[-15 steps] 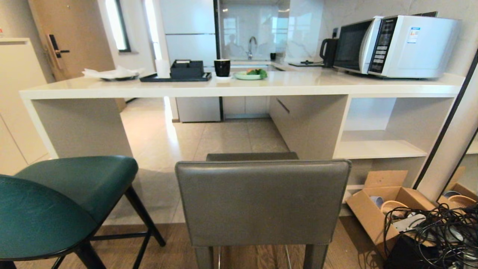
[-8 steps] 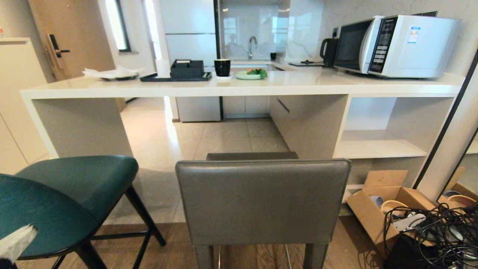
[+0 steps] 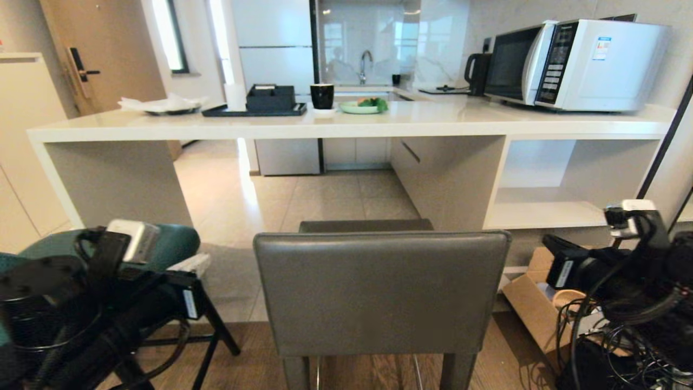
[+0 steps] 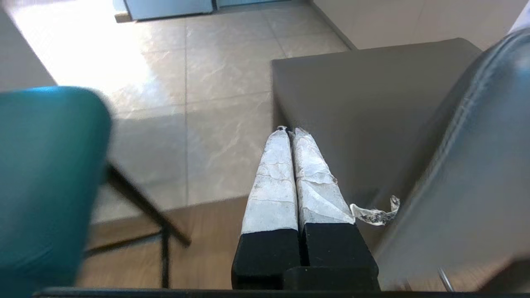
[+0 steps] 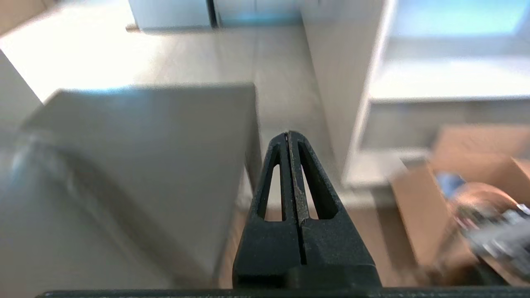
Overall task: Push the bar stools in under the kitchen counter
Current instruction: Push the gray chair back under the dining table
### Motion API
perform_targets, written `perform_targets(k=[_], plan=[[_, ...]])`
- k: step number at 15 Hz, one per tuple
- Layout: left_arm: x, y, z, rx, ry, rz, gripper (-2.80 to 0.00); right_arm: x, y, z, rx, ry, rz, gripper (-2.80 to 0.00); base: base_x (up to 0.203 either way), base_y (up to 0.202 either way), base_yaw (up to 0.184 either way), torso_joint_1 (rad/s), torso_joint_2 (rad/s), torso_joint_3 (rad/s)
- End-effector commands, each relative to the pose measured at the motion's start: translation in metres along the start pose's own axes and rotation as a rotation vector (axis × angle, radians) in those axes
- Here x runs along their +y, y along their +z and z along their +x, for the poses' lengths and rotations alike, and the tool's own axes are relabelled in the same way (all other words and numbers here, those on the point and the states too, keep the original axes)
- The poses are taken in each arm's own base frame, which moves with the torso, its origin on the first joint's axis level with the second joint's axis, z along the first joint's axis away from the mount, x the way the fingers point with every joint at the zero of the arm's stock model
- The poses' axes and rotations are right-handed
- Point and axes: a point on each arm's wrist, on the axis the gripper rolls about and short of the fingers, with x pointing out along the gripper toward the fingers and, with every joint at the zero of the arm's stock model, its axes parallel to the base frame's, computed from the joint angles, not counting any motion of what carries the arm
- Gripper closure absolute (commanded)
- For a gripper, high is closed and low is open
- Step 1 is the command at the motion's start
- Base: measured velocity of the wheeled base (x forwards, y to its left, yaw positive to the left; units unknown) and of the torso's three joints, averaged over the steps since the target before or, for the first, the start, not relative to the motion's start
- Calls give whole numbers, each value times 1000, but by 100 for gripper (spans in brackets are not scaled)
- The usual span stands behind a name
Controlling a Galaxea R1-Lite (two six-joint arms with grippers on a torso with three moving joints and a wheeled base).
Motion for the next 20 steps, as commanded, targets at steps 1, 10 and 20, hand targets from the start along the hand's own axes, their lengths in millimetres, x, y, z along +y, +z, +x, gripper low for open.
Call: perform_targets(k=[1, 10, 20], plan=[[-33, -36, 34, 35, -37, 6, 0, 22, -31, 29, -10, 47, -3, 0, 0, 0, 0, 0, 0, 0], [-44, -42, 42, 25, -30, -29, 0, 52, -53, 36, 56, 136, -34, 0, 0, 0, 0, 0, 0, 0], [-54, -39, 51, -4, -24, -26, 0, 66, -55, 33, 59, 165, -41, 0, 0, 0, 0, 0, 0, 0]])
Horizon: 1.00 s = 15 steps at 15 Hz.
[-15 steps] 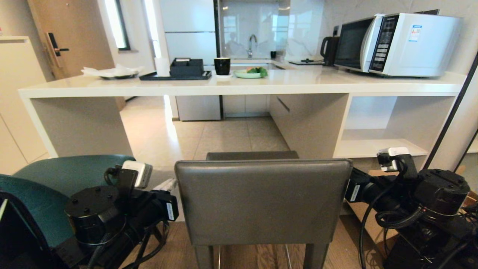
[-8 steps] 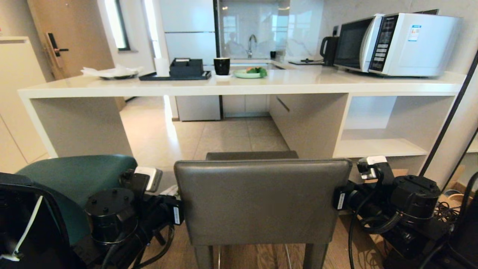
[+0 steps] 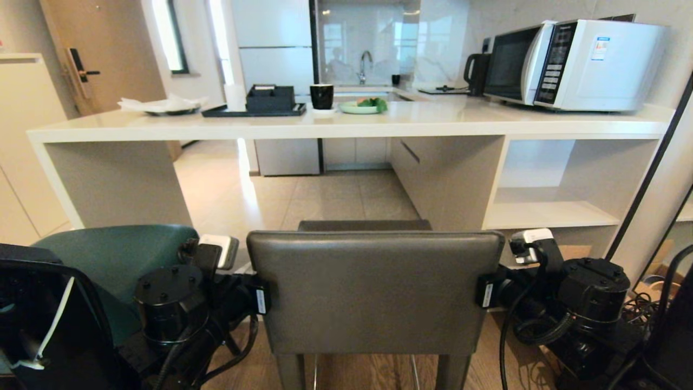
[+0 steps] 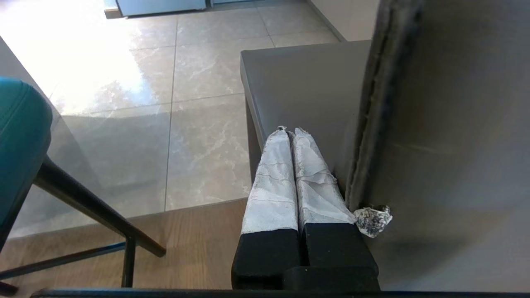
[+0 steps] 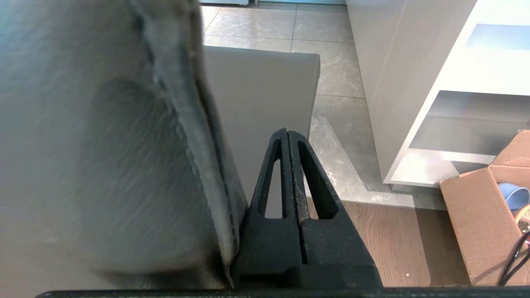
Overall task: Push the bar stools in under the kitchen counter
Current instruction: Push the gray chair back under the dining table
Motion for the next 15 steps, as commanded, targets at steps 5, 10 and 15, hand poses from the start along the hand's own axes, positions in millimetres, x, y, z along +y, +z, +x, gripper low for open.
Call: perform_targets(k=[5, 10, 15], plan=[[-13, -4, -4, 11, -51, 11, 0, 3, -3, 9, -2, 5, -2, 0, 0, 0, 0, 0, 0, 0], [-29, -18, -3, 48, -45, 35, 0, 10, 6, 41, -79, 1, -38, 0, 0, 0, 0, 0, 0, 0], [-34, -21, 5, 47, -45, 35, 0, 9, -4, 56, -62, -12, -52, 0, 0, 0, 0, 0, 0, 0]])
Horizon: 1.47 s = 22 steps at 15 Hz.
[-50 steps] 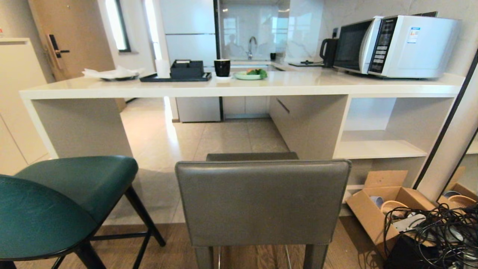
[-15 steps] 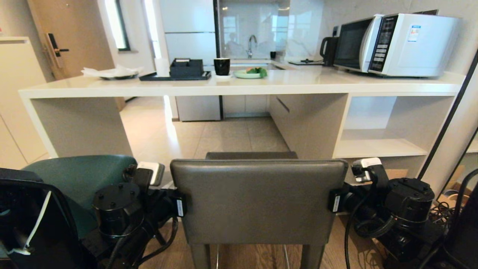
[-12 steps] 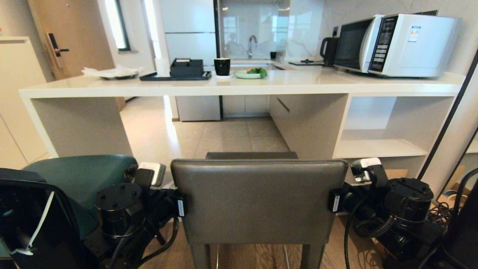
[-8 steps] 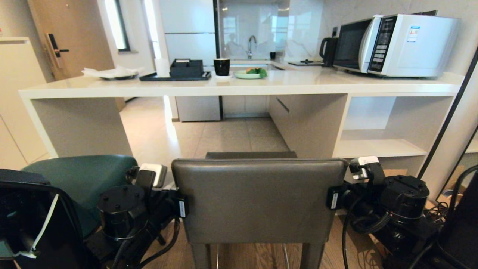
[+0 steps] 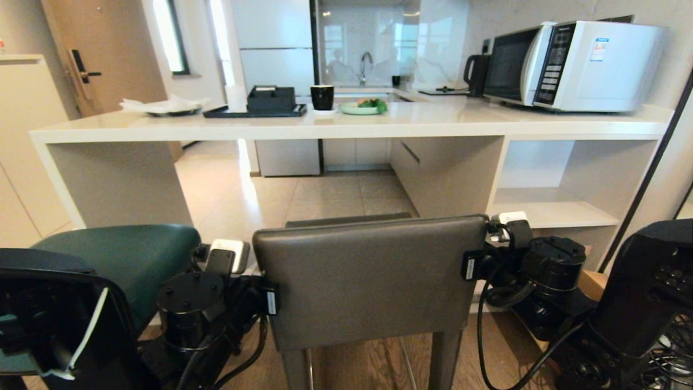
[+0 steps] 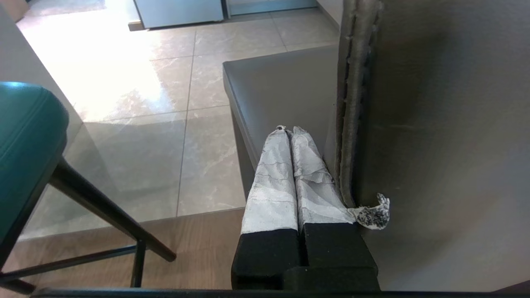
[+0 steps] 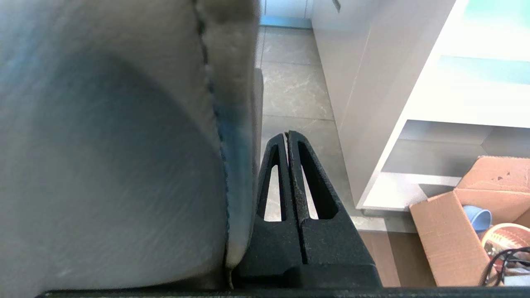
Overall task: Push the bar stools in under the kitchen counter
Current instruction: Push the gray chair back under the dining table
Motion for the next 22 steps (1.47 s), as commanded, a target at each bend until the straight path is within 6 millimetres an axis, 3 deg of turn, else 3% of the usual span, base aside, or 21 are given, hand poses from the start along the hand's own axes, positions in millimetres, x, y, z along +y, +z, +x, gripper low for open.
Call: perform_targets(k=[1, 7, 11, 17, 22], plan=[[-3, -3, 9, 1, -11, 2, 0, -4, -11, 0, 34, -4, 1, 0, 0, 0, 0, 0, 0, 0], [24, 1, 46, -42, 88, 76, 0, -6, -12, 2, 34, 4, 4, 0, 0, 0, 0, 0, 0, 0], [33, 3, 57, -57, 71, 92, 0, -5, -16, 4, 43, 25, 2, 0, 0, 0, 0, 0, 0, 0], [20, -3, 48, -32, 28, 102, 0, 3, 0, 37, -54, 27, 9, 0, 0, 0, 0, 0, 0, 0], [13, -6, 58, -39, 17, 105, 0, 7, 9, 56, -59, 27, 7, 0, 0, 0, 0, 0, 0, 0]])
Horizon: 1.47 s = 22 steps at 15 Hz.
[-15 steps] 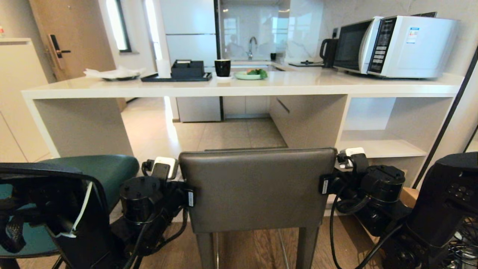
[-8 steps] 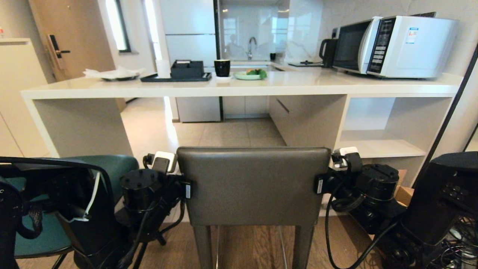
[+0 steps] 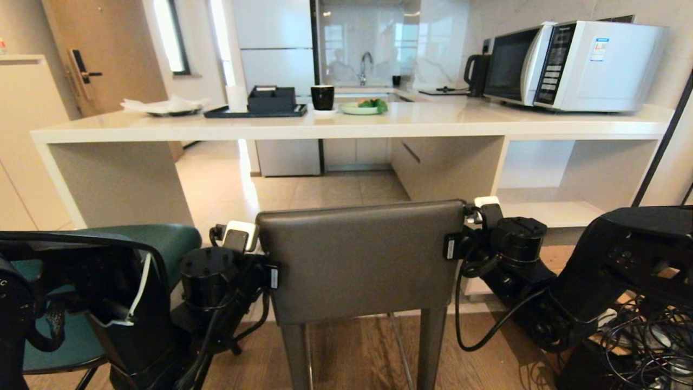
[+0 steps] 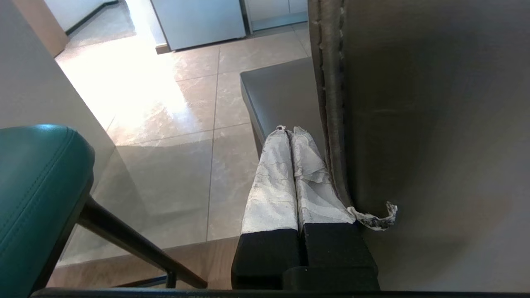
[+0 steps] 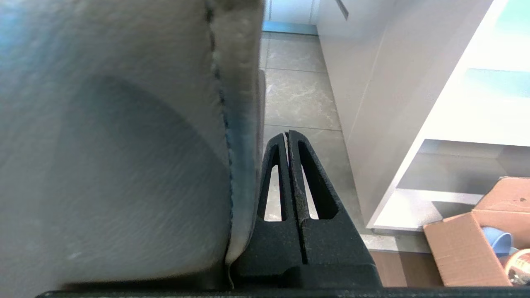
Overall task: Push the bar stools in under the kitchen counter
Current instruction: Push the gray chair back under the dining table
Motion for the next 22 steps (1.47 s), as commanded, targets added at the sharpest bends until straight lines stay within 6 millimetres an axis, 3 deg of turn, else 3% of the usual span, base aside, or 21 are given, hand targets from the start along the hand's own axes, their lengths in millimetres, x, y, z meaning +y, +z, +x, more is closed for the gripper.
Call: perform_targets(k=[1, 5, 7, 12, 15, 18, 22], plan=[[-7, -2, 7, -12, -19, 1, 0, 1, 0, 3, -19, 7, 4, 0, 0, 0, 0, 0, 0, 0], [-5, 1, 16, -34, -6, -4, 0, -14, -13, 5, 9, -28, 6, 0, 0, 0, 0, 0, 0, 0], [5, 0, 24, -39, 26, 7, 0, -19, -14, 6, 11, -17, 4, 0, 0, 0, 0, 0, 0, 0], [25, 10, 52, -101, 75, 38, 0, -18, -22, 8, 31, 4, -13, 0, 0, 0, 0, 0, 0, 0], [27, 18, 66, -120, 85, 58, 0, -17, -27, 10, 42, 6, -18, 0, 0, 0, 0, 0, 0, 0], [29, 8, 69, -96, 92, 63, 0, -17, -26, 11, 39, 6, -19, 0, 0, 0, 0, 0, 0, 0], [38, 13, 80, -98, 115, 63, 0, -17, -26, 11, 39, 5, -19, 0, 0, 0, 0, 0, 0, 0]])
